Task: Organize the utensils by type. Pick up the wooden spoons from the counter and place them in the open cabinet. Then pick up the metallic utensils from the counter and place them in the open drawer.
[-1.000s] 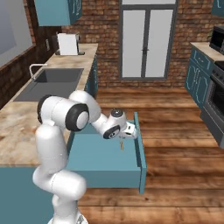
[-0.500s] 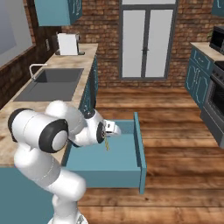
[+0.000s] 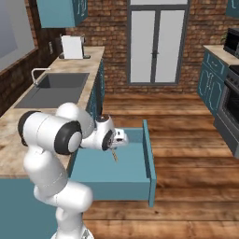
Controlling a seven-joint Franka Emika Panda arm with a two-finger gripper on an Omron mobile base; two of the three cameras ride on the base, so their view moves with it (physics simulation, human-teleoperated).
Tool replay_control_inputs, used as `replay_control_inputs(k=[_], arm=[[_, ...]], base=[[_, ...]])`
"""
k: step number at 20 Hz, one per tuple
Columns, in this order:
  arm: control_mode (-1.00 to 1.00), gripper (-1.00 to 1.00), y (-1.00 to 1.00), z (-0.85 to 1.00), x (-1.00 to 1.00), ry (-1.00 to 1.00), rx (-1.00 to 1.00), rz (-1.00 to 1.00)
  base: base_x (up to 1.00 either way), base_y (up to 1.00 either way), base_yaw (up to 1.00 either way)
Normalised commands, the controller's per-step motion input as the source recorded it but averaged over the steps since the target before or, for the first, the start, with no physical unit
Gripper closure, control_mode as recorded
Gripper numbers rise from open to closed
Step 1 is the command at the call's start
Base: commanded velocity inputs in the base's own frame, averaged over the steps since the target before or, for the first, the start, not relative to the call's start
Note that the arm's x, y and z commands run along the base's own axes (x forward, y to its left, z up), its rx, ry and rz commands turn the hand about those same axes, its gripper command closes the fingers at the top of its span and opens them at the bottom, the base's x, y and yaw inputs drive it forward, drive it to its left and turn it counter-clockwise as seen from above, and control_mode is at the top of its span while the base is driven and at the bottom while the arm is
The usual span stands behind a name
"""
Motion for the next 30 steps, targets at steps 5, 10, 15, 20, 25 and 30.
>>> replay_control_inputs(k=[5, 10, 15, 20, 25, 30], arm=[[-1.0, 1.0, -0.59, -0.1, 0.75, 0.21, 0.13, 0.29], [-1.0, 1.0, -0.07, -0.45, 0.74, 0.16, 0.0, 0.19], [-1.0, 1.0, 0.16, -0.58, 0.7, 0.11, -0.01, 0.07], [-1.0, 1.0, 0.29, -0.71, 0.3, 0.08, -0.02, 0.02], [-1.0, 1.0, 0.28, -0.79, 0.04, 0.01, -0.02, 0.0], [-1.0, 1.0, 0.31, -0.82, -0.02, -0.07, 0.0, 0.0]], base=[[0.0, 0.0, 0.0], [0.0, 0.0, 0.0], [0.0, 0.0, 0.0], [0.0, 0.0, 0.0], [0.0, 0.0, 0.0], [0.0, 0.0, 0.0]])
